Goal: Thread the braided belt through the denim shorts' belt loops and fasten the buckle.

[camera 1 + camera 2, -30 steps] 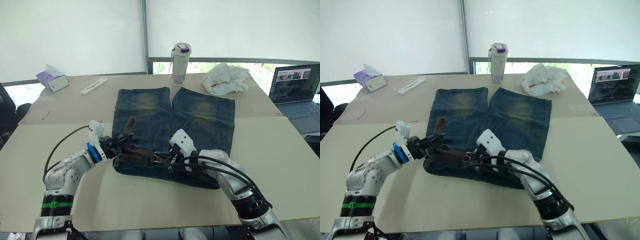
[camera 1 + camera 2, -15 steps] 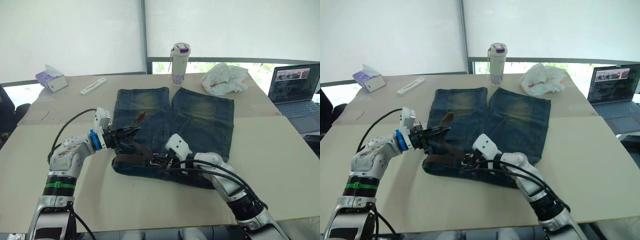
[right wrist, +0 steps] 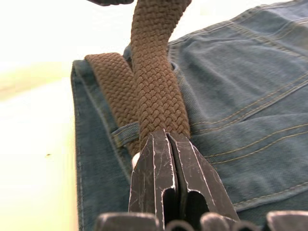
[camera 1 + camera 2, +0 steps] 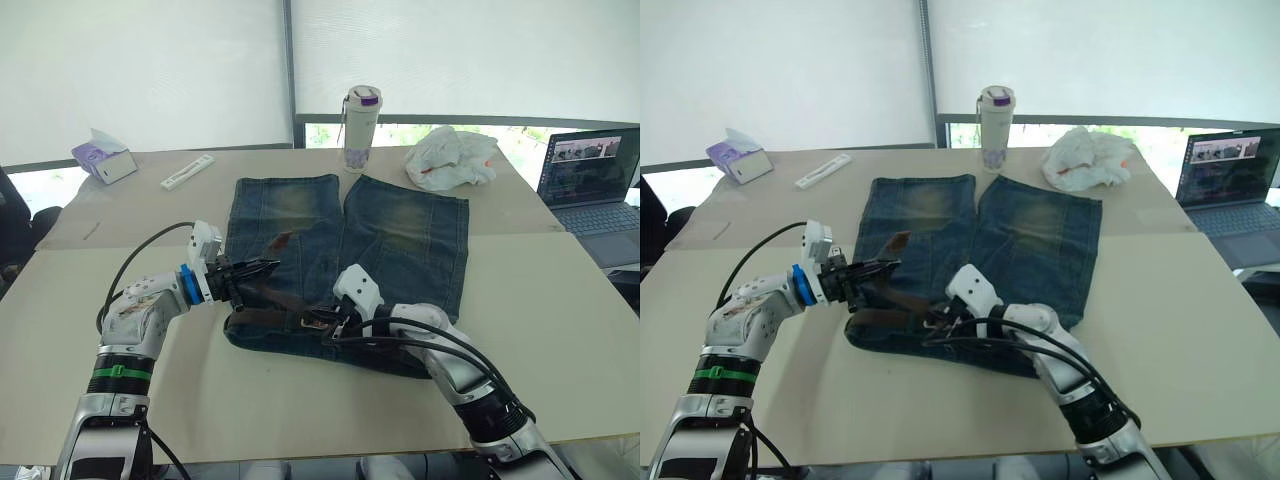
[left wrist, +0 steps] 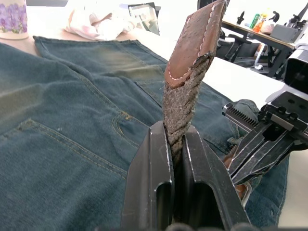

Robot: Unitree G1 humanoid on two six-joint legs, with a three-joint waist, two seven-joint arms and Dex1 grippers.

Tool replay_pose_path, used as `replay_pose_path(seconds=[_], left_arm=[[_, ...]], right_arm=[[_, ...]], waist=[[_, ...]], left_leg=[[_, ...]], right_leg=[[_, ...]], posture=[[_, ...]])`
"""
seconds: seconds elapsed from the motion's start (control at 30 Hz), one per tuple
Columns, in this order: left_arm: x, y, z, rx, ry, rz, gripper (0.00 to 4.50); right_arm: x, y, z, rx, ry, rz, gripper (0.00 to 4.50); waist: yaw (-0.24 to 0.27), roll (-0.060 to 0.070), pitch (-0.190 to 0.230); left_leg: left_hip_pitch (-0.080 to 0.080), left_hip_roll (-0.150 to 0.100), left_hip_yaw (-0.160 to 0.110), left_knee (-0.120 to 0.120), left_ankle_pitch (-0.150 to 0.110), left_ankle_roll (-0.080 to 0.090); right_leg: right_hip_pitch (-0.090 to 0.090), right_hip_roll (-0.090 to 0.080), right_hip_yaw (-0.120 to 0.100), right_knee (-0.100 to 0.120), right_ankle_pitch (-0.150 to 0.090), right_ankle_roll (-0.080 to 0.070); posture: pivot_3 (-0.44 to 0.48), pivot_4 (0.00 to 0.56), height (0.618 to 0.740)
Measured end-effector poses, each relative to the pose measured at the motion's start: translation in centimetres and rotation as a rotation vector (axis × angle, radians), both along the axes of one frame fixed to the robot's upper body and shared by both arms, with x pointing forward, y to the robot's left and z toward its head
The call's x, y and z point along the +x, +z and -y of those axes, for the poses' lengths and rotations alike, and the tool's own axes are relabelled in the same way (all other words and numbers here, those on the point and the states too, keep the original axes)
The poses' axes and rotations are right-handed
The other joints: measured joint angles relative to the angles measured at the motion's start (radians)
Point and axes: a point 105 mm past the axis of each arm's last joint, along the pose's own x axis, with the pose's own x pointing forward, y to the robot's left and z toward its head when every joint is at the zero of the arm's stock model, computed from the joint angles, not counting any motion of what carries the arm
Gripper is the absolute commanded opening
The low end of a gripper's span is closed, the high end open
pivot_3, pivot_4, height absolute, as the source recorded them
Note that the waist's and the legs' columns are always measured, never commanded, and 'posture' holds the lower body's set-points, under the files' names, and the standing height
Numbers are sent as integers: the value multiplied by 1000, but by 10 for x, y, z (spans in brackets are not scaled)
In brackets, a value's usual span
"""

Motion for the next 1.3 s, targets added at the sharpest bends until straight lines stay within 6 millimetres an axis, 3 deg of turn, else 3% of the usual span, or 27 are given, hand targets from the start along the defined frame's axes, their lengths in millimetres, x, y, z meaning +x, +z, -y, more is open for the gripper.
replay_pose_path(seconds=[0.2,0.97,1.13,1.3], left_arm=[[0,0,0,0,3,-1,0],[-2,3,4,4,-8,8,0],[-5,12,17,-32,-39,27,0],[-7,33,48,-99,-113,67,0]], right_arm=[[1,-11,5,-38,7,3,32],[2,-18,0,-94,0,-18,32],[4,-19,-1,-121,-10,-29,32],[4,-21,-1,-151,-9,-42,32]], waist=[[-1,0,0],[-2,0,0],[-2,0,-1],[-3,-1,-1]], left_leg=[[0,0,0,0,0,0],[1,0,0,0,0,0],[2,0,0,0,0,0],[2,0,0,1,0,0]], right_leg=[[0,0,0,0,0,0],[0,0,0,1,0,0],[1,0,0,1,0,0],[2,1,0,1,0,0]], posture=[[0,150,740],[0,150,740],[0,150,740],[0,150,740]])
